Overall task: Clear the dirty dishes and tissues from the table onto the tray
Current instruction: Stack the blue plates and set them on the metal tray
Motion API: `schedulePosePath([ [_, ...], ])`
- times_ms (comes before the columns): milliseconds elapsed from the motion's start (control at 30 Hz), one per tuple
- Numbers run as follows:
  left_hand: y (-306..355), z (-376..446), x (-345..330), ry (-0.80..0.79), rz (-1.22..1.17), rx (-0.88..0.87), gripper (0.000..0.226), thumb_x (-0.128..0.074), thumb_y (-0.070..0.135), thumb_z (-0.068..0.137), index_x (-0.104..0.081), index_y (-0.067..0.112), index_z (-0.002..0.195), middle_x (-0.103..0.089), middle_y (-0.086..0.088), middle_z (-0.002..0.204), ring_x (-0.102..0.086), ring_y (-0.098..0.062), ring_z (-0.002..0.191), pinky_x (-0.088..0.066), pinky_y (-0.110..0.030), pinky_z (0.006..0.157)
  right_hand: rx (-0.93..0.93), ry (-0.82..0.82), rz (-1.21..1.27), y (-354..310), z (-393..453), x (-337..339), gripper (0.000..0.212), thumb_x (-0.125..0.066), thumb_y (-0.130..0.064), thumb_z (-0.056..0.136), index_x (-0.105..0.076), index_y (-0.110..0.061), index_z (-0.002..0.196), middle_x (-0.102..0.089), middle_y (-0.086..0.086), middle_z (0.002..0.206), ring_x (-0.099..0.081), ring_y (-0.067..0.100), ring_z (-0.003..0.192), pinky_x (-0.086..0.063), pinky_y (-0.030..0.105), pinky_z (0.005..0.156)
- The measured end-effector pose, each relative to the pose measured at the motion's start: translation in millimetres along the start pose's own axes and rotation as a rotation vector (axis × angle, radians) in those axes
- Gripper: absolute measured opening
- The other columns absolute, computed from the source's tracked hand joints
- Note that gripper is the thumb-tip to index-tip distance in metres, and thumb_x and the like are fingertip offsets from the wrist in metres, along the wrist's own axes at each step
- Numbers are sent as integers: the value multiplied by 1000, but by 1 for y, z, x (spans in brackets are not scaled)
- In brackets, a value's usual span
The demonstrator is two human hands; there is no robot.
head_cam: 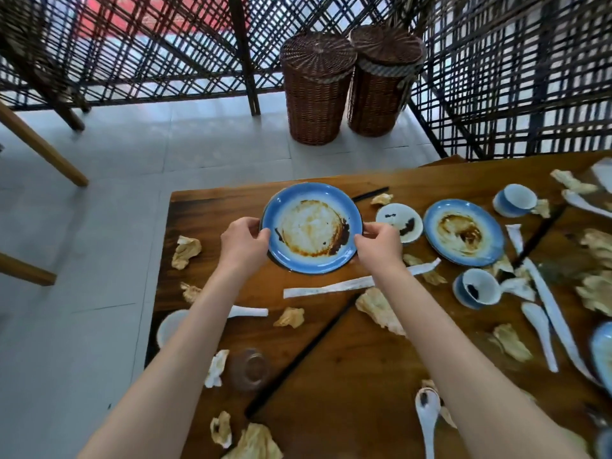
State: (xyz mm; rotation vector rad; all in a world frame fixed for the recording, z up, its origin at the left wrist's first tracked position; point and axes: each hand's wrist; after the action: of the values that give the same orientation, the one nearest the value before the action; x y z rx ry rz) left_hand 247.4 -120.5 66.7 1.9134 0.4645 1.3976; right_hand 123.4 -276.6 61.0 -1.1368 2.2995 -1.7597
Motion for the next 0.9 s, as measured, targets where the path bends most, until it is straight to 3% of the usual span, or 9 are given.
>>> schedulePosePath([
  [100,36,-15,-17,-11,-10,-56,34,-59,21,92,-58,9,124,-62,-1,112,-48,-5,87,-35,-6,49,-5,18,19,1,5,44,21,-58,-3,86,-66,-9,104,-66,1,89,-64,20,88,-57,40,77],
  [267,92,-42,-58,-28,0,-90,26,-59,21,91,-66,8,112,-65,1,100,-52,-10,85,-41,-23,73,4,65,25,9,20,123,14,-57,1,82,-66,-10,80,-66,4,76,-66,28,82,-56,49,78],
  [433,136,-65,-113,-82,-17,-44,23,-59,23,91,-67,10,108,-60,7,81,-58,-18,87,-52,-36,84,-44,55,41,23,51,189,30,-55,3,82,-60,-21,65,-66,6,77,-65,31,87,-54,52,81],
  [500,148,-71,-138,-65,-16,-37,18,-59,24,91,-68,13,101,-52,11,71,-62,-17,81,-53,-31,76,-64,58,37,31,66,211,34,-56,5,82,-58,-23,61,-63,1,72,-65,29,84,-54,52,80],
  [567,159,-77,-162,-35,5,-29,11,-58,24,92,-66,17,96,-49,13,68,-53,-3,64,-39,-8,52,-87,54,20,40,81,230,34,-57,4,81,-57,-23,60,-62,-1,70,-65,28,83,-55,53,79],
  [600,164,-79,-174,-32,-2,-19,12,-58,23,92,-65,16,98,-50,12,71,-47,0,61,-32,-8,45,-97,43,16,44,89,237,33,-57,4,81,-57,-22,61,-62,0,70,-65,28,83,-55,53,79],
  [700,175,-80,-207,-49,-40,27,16,-57,21,92,-65,11,103,-57,6,80,-49,-1,63,-30,-10,47,-116,12,-11,55,112,257,30,-59,2,82,-58,-22,63,-64,2,75,-65,28,84,-55,51,79],
  [800,179,-81,-236,-45,-91,55,6,-57,19,92,-63,17,92,-59,8,74,-61,-10,71,-48,-19,53,-122,-14,-23,65,134,270,27,-60,1,81,-60,-21,66,-66,4,80,-66,27,83,-57,49,76],
  [900,180,-80,-257,-49,-96,74,16,-57,20,93,-65,11,104,-66,-1,89,-60,-11,72,-54,-26,63,-162,-47,12,75,156,275,21,-56,1,85,-63,-17,78,-67,8,93,-66,25,86,-58,45,73],
])
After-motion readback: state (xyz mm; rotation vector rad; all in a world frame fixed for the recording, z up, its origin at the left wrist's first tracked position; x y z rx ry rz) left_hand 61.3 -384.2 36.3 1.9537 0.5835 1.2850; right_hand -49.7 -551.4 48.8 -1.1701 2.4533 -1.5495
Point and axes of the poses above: each hand's wrist, its own z-axis towards the middle knuckle, its own x-axis out of the back of the hand, y = z × x
